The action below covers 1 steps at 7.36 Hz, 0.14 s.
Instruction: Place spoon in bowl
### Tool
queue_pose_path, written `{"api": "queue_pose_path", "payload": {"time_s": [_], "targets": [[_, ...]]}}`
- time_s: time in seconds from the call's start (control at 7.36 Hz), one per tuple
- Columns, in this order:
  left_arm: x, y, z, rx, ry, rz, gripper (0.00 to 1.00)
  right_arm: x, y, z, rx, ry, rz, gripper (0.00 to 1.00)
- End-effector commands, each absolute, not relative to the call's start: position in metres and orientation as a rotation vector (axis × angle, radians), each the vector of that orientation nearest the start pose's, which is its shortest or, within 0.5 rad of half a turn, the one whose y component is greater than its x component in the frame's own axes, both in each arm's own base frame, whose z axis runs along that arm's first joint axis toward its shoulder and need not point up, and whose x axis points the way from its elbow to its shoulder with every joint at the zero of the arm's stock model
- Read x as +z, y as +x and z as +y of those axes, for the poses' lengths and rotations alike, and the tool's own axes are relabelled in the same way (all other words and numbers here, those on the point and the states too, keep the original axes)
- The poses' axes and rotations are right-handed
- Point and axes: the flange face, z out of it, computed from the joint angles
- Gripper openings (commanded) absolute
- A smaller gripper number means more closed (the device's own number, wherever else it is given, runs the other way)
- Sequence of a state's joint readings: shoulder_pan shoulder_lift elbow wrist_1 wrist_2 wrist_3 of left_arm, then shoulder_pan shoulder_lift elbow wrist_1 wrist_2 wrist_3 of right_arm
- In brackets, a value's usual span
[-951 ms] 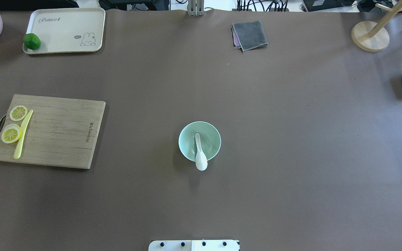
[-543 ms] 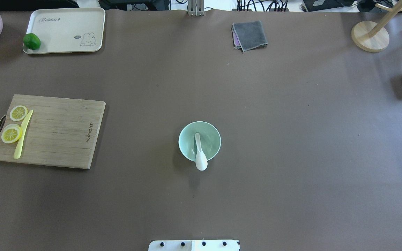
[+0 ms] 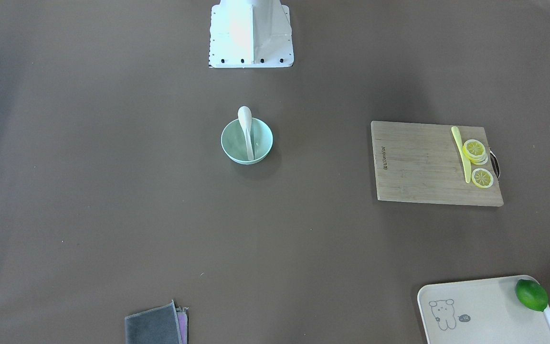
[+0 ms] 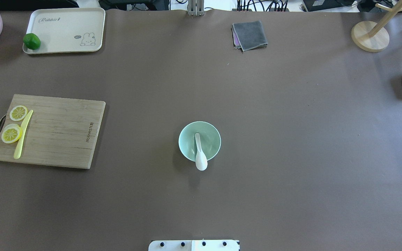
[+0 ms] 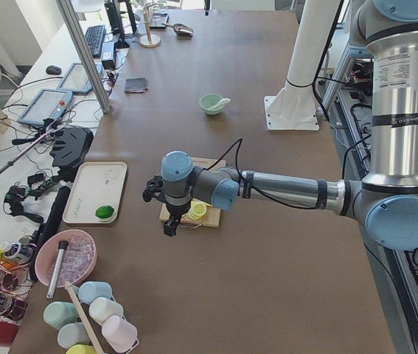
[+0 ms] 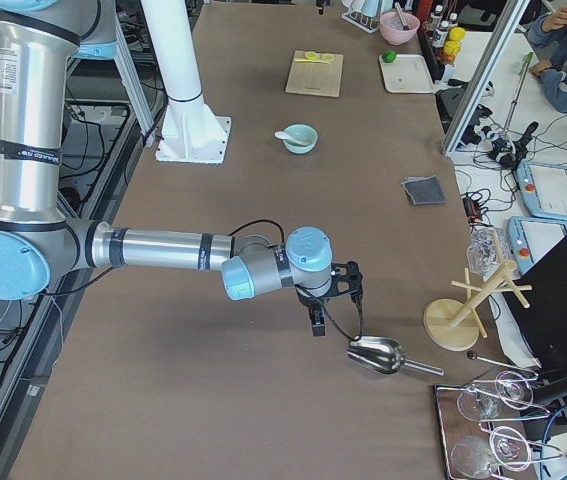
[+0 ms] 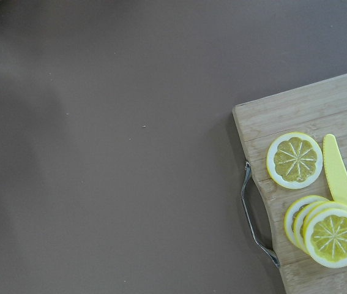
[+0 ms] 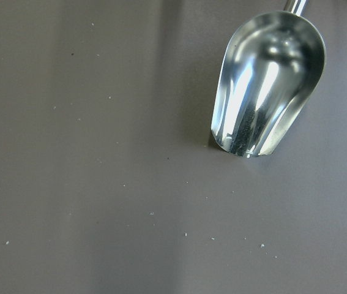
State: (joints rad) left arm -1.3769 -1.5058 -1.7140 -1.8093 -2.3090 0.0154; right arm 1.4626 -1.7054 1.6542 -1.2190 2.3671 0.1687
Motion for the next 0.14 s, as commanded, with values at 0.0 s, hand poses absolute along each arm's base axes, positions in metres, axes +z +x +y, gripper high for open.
{"api": "queue_pose_path", "payload": {"time_s": [0.0], "targets": [[0.5901, 0.0271, -0.4859, 0.324, 0.264, 0.764, 0.98, 0.6373, 0.0120, -0.4527, -0.068, 0.174, -0.846, 1.00]]}}
